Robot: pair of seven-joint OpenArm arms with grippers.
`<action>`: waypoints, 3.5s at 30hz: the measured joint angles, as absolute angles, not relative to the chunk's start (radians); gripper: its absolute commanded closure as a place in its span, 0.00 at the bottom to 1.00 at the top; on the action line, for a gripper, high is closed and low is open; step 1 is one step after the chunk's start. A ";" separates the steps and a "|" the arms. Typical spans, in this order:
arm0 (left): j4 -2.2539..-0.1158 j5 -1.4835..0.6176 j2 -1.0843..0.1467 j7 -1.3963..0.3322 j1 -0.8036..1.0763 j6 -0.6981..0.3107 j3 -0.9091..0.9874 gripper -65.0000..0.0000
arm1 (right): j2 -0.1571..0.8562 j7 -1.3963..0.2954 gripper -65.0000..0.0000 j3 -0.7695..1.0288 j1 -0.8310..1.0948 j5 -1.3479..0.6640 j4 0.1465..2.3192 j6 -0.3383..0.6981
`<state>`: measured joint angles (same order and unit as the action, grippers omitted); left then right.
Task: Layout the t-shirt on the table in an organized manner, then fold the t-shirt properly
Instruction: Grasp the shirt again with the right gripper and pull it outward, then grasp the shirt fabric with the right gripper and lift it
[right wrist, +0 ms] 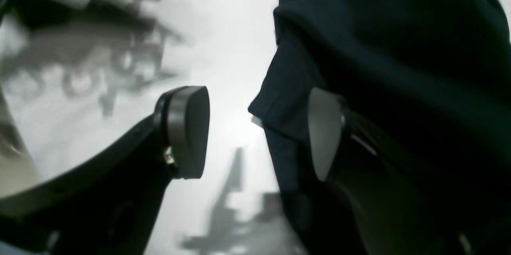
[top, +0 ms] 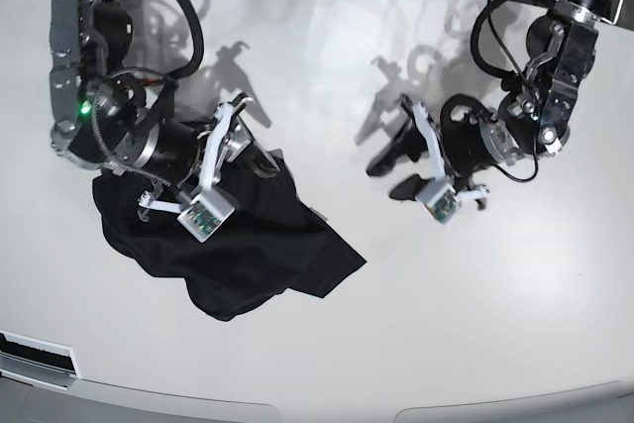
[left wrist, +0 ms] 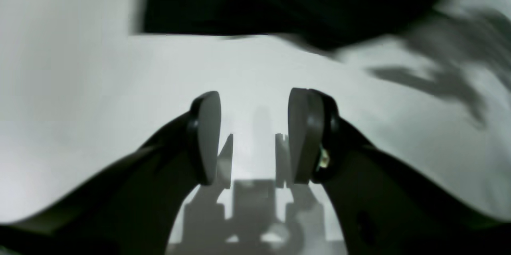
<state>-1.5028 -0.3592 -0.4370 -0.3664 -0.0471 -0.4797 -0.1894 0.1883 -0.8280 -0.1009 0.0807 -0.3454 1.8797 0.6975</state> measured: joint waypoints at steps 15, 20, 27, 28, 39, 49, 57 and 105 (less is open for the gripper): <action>-1.502 -0.351 -0.443 -0.390 -0.045 -0.471 -0.189 0.56 | 0.188 -0.611 0.38 -0.410 -0.125 0.041 1.404 0.377; -1.502 -0.351 -0.443 -0.390 -0.044 -0.471 -0.189 0.56 | 0.183 -0.606 0.58 -0.411 -0.172 0.033 1.285 0.393; -1.502 -0.351 -0.443 -0.393 -0.044 -0.471 -0.189 0.56 | 0.183 -0.688 1.00 -0.411 -0.177 0.019 1.322 0.391; -1.502 -0.351 -0.443 -0.393 -0.044 -0.471 -0.189 0.56 | 0.183 -0.728 1.00 -0.411 -0.175 0.001 1.353 0.389; -1.502 -0.292 -0.443 -0.394 -0.044 -0.471 -0.189 0.56 | 0.185 -0.905 1.00 -0.302 -0.093 -0.228 1.925 0.577; -1.502 -0.268 -0.460 -0.393 -0.044 -0.471 -0.189 0.56 | 0.185 -0.941 0.72 -0.047 0.044 -0.377 2.022 0.646; -1.502 -0.268 -0.460 -0.393 -0.044 -0.471 -0.189 0.56 | 0.183 -0.917 1.00 0.003 0.056 -0.380 2.022 0.682; -1.502 -0.269 -0.459 -0.447 -0.036 -0.403 -0.153 0.56 | 0.093 -0.662 0.62 -0.591 -0.044 0.052 1.510 0.415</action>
